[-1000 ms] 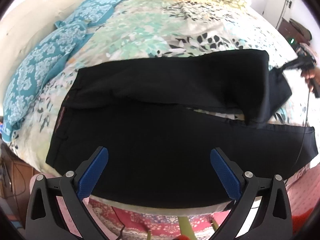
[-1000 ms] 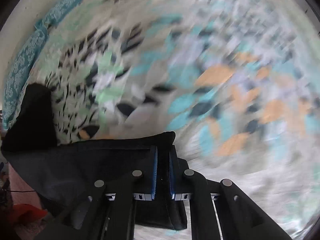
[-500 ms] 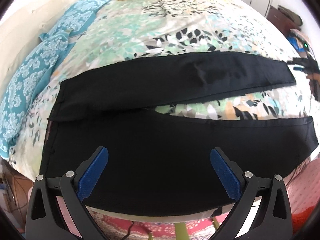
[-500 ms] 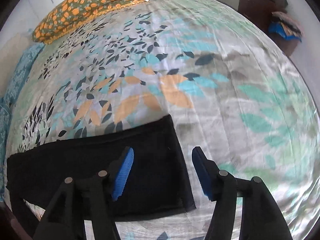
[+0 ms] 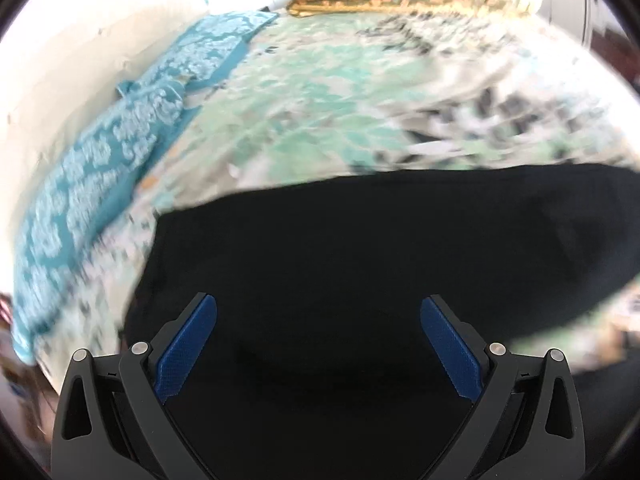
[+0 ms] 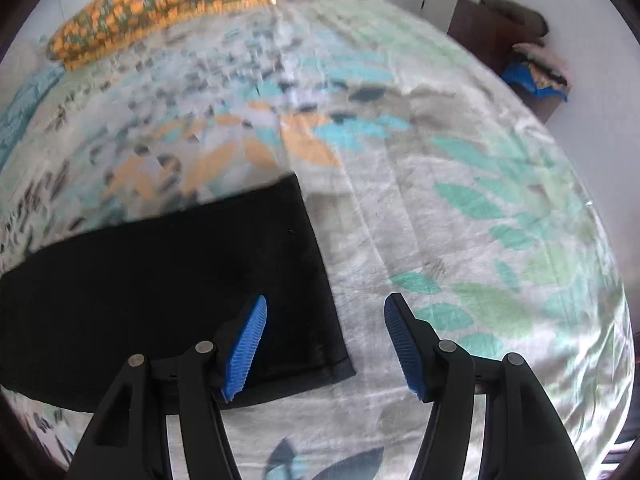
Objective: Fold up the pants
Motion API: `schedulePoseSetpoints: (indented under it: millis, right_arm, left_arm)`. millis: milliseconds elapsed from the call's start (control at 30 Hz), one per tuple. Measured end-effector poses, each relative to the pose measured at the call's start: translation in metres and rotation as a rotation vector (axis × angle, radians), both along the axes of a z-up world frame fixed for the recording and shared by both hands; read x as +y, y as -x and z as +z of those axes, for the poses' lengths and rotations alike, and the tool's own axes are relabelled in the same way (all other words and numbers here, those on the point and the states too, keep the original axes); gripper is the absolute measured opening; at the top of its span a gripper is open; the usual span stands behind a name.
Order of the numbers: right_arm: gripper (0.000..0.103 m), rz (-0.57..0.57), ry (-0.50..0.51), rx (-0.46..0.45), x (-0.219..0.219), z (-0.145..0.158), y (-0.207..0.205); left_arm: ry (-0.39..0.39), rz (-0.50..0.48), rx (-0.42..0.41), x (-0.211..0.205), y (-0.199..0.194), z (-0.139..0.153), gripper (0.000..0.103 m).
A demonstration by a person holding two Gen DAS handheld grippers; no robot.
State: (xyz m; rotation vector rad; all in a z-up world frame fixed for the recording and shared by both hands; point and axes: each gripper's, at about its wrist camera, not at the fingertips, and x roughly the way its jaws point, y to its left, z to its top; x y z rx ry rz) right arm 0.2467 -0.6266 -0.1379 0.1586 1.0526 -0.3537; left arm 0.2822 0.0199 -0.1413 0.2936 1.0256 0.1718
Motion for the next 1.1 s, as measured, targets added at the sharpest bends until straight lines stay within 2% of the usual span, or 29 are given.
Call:
schedulePoseSetpoints:
  millis: [67,100,133,167,267,300,400,467,533,567,600,667,733,800,867,967,1033,1100]
  right_arm:
    - [0.069,0.063,-0.017,-0.046,0.026,0.015,0.009]
    - [0.074,0.112,-0.034,-0.068,0.048,0.022,0.013]
    - [0.077,0.141,-0.051,-0.078,0.061,0.024,0.015]
    - [0.078,0.176,-0.075,-0.084,0.079,0.026,0.016]
    - [0.080,0.279,-0.160,-0.078,0.140,0.025,0.012]
    - [0.080,0.311,-0.180,-0.074,0.159,0.023,0.008]
    - [0.080,0.429,-0.236,-0.053,0.232,0.008,-0.011]
    - [0.080,0.492,-0.263,-0.040,0.281,-0.006,-0.018]
    - [0.081,0.513,-0.282,-0.001,0.308,-0.028,-0.031]
    - [0.081,0.506,-0.278,0.037,0.318,-0.044,-0.038]
    - [0.086,0.491,-0.262,0.088,0.327,-0.061,-0.044]
    - [0.094,0.495,-0.209,0.050,0.341,-0.061,-0.044]
    - [0.095,0.461,-0.197,0.093,0.345,-0.056,-0.043]
    - [0.095,0.450,-0.246,0.043,0.345,-0.037,-0.027]
    - [0.095,0.461,-0.237,0.012,0.345,-0.022,0.000]
    - [0.095,0.455,-0.246,-0.004,0.334,-0.016,0.044]
    - [0.095,0.392,-0.249,0.006,0.308,-0.019,0.076]
    - [0.095,0.270,-0.238,0.032,0.266,-0.028,0.107]
  left_arm:
    - [-0.139,0.044,0.050,0.014,-0.021,-0.035,0.102]
    - [-0.182,0.083,0.069,0.025,-0.028,-0.050,0.103]
    - [-0.174,0.120,0.066,0.039,-0.031,-0.057,0.103]
    - [-0.131,0.165,0.041,0.055,-0.033,-0.055,0.103]
    - [-0.165,0.348,0.059,0.098,-0.042,-0.049,0.103]
    - [-0.137,0.377,0.070,0.112,-0.043,-0.045,0.103]
    - [-0.044,0.410,0.073,0.140,-0.036,-0.035,0.103]
    - [-0.062,0.396,0.073,0.150,-0.028,-0.033,0.103]
    - [-0.114,0.359,0.097,0.157,-0.019,-0.043,0.103]
    - [-0.100,0.353,0.108,0.161,-0.017,-0.048,0.103]
    - [-0.052,0.362,0.108,0.169,-0.014,-0.049,0.103]
    - [0.006,0.419,0.115,0.182,-0.009,-0.047,0.103]
    - [0.037,0.458,0.106,0.191,0.000,-0.038,0.102]
    - [0.057,0.440,0.082,0.186,0.015,-0.026,0.102]
    - [0.082,0.370,0.076,0.166,0.035,-0.021,0.102]
    - [0.127,0.229,0.090,0.120,0.068,-0.023,0.102]
    - [0.153,0.144,0.123,0.085,0.088,-0.034,0.102]
    - [0.157,0.073,0.163,0.053,0.102,-0.049,0.102]
